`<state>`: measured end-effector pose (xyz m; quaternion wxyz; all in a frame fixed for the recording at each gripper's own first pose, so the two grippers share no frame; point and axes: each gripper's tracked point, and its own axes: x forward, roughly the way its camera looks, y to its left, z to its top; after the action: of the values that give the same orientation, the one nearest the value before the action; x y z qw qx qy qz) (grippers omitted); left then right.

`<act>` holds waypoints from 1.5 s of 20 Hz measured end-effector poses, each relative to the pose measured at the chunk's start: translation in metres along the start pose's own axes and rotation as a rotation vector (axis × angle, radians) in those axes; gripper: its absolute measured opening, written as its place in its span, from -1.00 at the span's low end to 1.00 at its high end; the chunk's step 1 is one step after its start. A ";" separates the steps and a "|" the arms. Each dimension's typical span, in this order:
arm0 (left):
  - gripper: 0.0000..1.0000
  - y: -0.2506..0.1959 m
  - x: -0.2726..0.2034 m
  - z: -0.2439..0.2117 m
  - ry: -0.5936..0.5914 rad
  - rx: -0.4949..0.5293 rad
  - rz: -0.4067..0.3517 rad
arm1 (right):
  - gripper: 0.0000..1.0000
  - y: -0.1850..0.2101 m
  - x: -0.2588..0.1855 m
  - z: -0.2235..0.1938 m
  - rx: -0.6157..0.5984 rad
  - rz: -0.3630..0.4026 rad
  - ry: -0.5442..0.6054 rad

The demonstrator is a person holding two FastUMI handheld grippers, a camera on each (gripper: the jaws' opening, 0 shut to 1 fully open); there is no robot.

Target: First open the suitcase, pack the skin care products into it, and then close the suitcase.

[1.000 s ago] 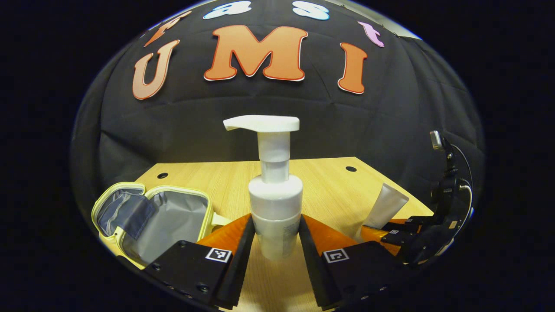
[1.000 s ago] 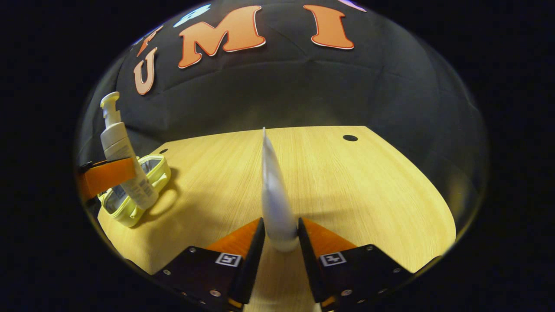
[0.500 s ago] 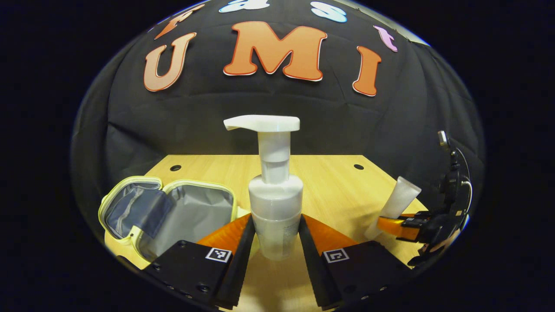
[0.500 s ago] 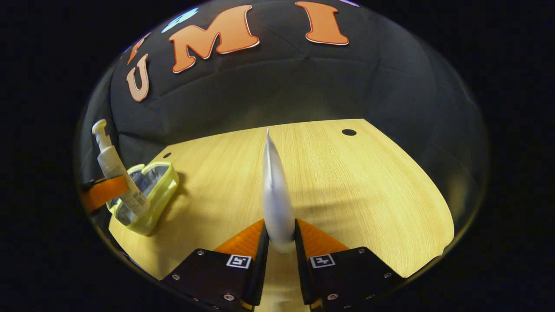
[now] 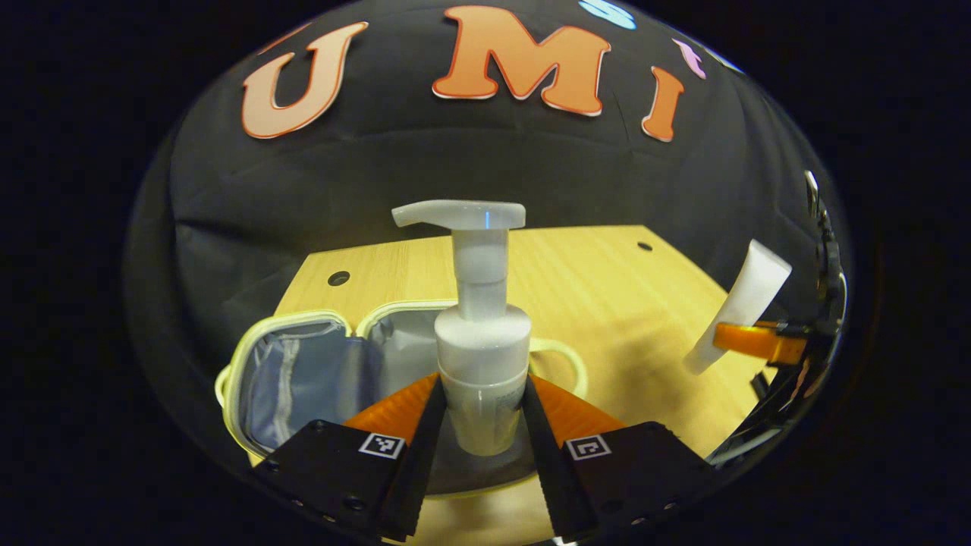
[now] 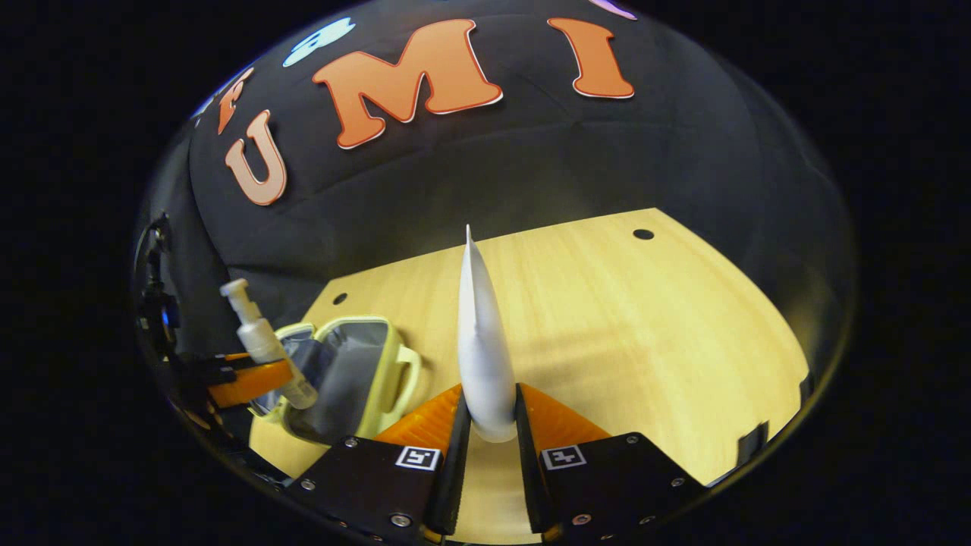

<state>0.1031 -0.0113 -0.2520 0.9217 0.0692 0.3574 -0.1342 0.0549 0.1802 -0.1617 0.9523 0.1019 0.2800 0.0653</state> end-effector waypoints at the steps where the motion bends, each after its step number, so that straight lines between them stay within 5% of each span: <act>1: 0.24 0.011 0.006 -0.005 0.051 0.018 -0.014 | -0.31 0.010 0.000 -0.002 0.014 0.002 0.001; 10: 0.26 0.028 0.065 -0.075 0.550 -0.013 -0.130 | -0.31 0.037 -0.004 -0.002 0.035 -0.027 -0.009; 13: 0.27 0.034 0.078 -0.089 0.622 -0.072 -0.095 | -0.31 0.034 -0.006 -0.006 0.037 -0.039 0.007; 17: 0.33 0.032 0.080 -0.083 0.582 -0.126 -0.102 | -0.31 0.032 -0.006 -0.007 0.026 -0.034 0.019; 20: 1.00 0.027 0.078 -0.063 0.516 -0.104 -0.101 | -0.31 0.033 -0.005 -0.005 0.018 -0.027 0.026; 30: 1.00 0.060 -0.001 0.018 0.031 -0.041 0.008 | -0.31 0.091 -0.005 0.016 -0.068 0.098 0.114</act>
<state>0.1317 0.0424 -0.2366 0.9178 0.0538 0.3739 -0.1224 0.0536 0.2655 -0.1245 0.9335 0.0791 0.3261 0.1268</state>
